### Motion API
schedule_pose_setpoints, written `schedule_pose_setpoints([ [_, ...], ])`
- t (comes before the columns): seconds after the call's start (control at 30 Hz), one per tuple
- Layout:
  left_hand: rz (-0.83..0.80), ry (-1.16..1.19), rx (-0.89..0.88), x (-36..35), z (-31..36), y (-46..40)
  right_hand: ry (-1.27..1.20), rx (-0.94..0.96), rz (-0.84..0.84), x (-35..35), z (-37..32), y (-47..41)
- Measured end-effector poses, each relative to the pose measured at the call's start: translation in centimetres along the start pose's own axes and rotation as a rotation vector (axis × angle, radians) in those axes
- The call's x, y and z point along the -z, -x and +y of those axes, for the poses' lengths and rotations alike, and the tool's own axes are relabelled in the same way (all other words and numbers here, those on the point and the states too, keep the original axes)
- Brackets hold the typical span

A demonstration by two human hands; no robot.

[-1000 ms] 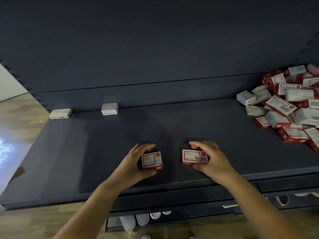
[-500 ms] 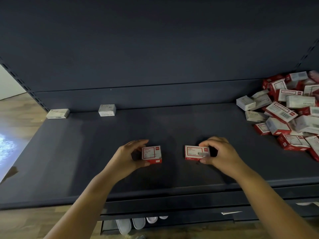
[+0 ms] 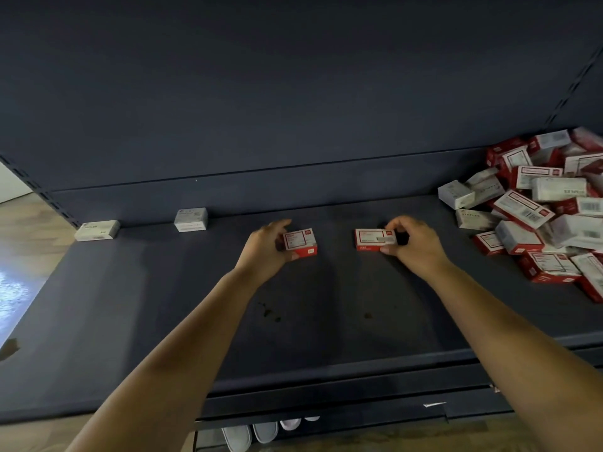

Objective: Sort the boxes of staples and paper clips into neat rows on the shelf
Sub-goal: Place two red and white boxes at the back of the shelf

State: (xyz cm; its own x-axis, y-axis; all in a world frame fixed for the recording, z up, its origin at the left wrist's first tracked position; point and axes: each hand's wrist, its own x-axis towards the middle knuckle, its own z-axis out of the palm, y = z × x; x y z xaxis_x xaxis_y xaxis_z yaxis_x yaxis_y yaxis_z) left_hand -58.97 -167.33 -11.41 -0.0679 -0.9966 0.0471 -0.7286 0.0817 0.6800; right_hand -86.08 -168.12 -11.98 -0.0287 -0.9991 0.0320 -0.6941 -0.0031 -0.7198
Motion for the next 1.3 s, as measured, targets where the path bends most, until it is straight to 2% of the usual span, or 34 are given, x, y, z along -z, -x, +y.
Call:
schedule_pose_setpoints([
  [0.4,0.092,-0.061,0.135,-0.2,0.3,-5.0,0.011,-0.056,0.1,-0.4,-0.4,-5.4],
  [0.67,0.086,-0.222,0.164,1.3,-0.1,-6.7,0.059,-0.06,0.07,-0.3,-1.1,-6.9],
  [0.87,0.132,-0.182,0.203,1.4,-0.6,-6.5,0.015,-0.09,0.075,-0.8,-1.3,-7.4],
  [1.1,0.058,-0.282,0.156,1.8,-1.1,-6.4,-0.017,-0.105,0.08,-1.6,-2.0,-7.6],
  [1.3,0.086,-0.328,0.129,1.6,-1.2,-6.1,-0.033,-0.115,0.095,-1.7,-2.2,-7.5],
])
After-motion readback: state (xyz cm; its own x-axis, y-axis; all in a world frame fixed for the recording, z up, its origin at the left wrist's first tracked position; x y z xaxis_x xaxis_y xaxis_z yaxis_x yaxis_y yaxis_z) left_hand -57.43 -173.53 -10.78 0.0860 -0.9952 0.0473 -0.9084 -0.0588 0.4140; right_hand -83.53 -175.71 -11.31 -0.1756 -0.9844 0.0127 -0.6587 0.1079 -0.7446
